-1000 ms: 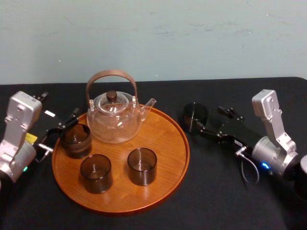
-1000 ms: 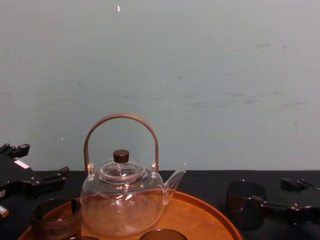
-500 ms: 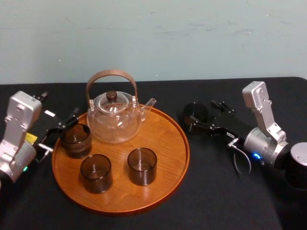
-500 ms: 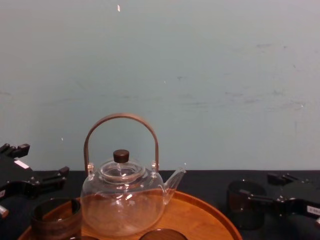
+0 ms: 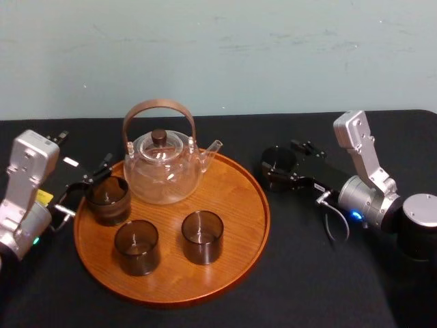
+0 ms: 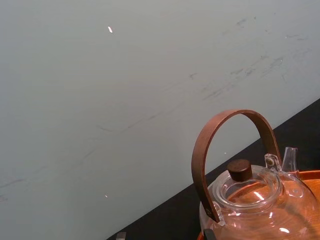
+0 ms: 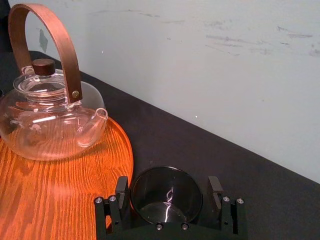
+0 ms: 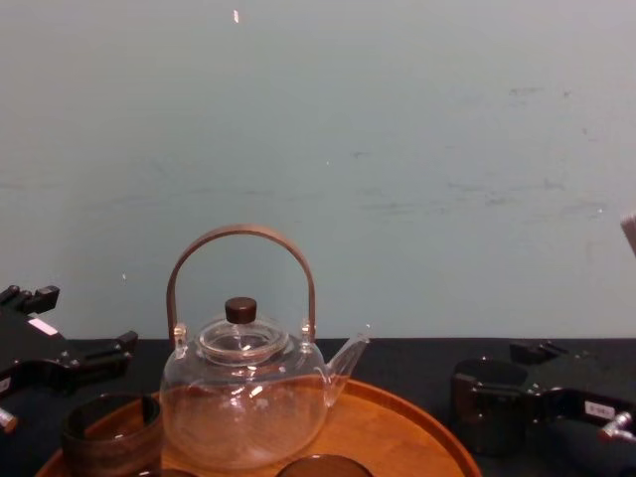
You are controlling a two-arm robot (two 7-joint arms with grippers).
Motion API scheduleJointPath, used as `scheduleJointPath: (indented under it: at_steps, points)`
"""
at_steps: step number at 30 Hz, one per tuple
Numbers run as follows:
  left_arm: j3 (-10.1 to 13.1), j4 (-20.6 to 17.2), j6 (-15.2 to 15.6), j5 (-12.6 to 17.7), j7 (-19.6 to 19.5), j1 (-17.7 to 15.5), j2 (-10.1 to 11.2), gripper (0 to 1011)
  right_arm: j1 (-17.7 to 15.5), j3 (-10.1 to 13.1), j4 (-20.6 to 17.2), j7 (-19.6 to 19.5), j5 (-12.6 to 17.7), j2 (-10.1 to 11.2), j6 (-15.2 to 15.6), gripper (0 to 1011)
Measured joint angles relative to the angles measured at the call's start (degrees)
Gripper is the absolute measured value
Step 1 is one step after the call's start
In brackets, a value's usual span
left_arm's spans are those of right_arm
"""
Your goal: Pick up the glass from the table and place it on the tray.
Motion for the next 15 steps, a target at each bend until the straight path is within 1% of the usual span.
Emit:
scheduleJointPath:
  at_steps: [8,15]
  points:
    - [0.0,0.0,0.0,0.0,0.0,0.0,0.0,1001,1.3,-0.45,2.12,0.16,-0.33,-0.84,-0.07,1002]
    - [0.0,0.0,0.0,0.0,0.0,0.0,0.0,1001,1.42,-0.5,2.28,0.06,-0.42,-0.95,0.15,1002]
